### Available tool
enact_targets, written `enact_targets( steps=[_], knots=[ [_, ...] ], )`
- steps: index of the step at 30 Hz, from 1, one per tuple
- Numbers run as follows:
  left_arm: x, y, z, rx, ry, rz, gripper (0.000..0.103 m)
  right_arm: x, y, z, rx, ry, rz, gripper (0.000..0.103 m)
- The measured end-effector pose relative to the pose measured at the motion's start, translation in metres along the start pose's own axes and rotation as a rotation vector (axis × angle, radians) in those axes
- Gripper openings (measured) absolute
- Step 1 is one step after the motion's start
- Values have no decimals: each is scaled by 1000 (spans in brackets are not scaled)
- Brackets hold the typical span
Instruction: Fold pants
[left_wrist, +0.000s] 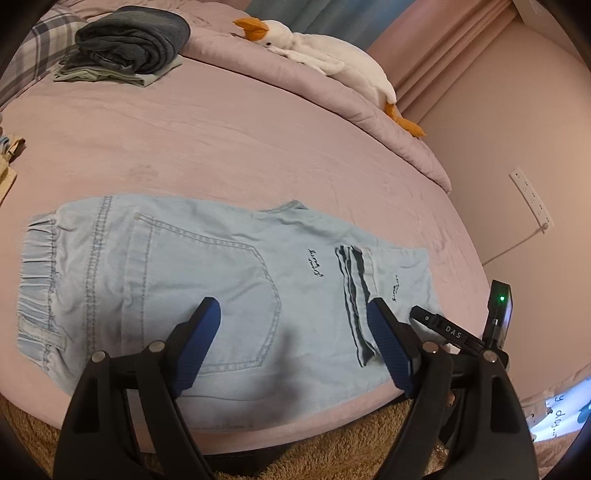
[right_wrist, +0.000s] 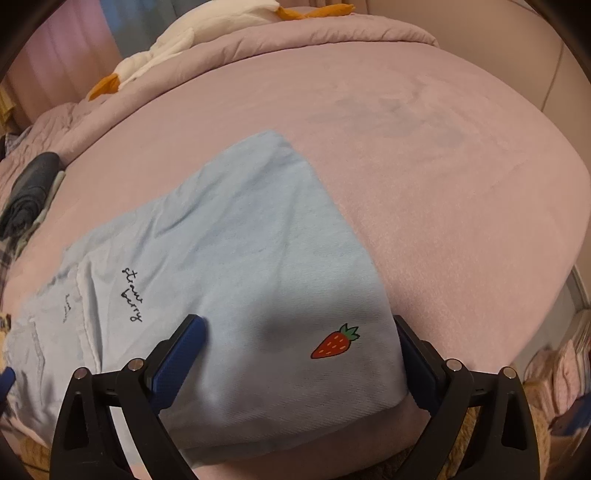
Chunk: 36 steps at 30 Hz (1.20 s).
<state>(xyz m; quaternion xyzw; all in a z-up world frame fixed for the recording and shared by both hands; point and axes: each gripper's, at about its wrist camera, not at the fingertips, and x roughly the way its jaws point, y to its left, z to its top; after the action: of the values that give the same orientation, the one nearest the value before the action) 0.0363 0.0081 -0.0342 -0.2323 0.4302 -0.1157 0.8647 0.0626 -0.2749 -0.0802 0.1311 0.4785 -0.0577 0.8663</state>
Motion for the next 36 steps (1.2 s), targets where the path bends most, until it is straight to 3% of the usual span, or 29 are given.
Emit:
enact_targets(
  steps=[8,14,22,29,36],
  knots=[
    [-19,14,6,-19,-67,72,87,-35,7,8,36,-108,24,98],
    [-34,31,8,-54,-103,116,89,-65,27,9,-18,-195,30,98],
    [-52,61,12,-107,-160,252,90,-73,42,13,-65,-227,61,98],
    [-53,88,10,-173,-148,288,90,-86,58,17,-84,-257,93,98],
    [-44,95,2,-187,-98,279,90,-102,86,30,-144,-283,214,98]
  ],
)
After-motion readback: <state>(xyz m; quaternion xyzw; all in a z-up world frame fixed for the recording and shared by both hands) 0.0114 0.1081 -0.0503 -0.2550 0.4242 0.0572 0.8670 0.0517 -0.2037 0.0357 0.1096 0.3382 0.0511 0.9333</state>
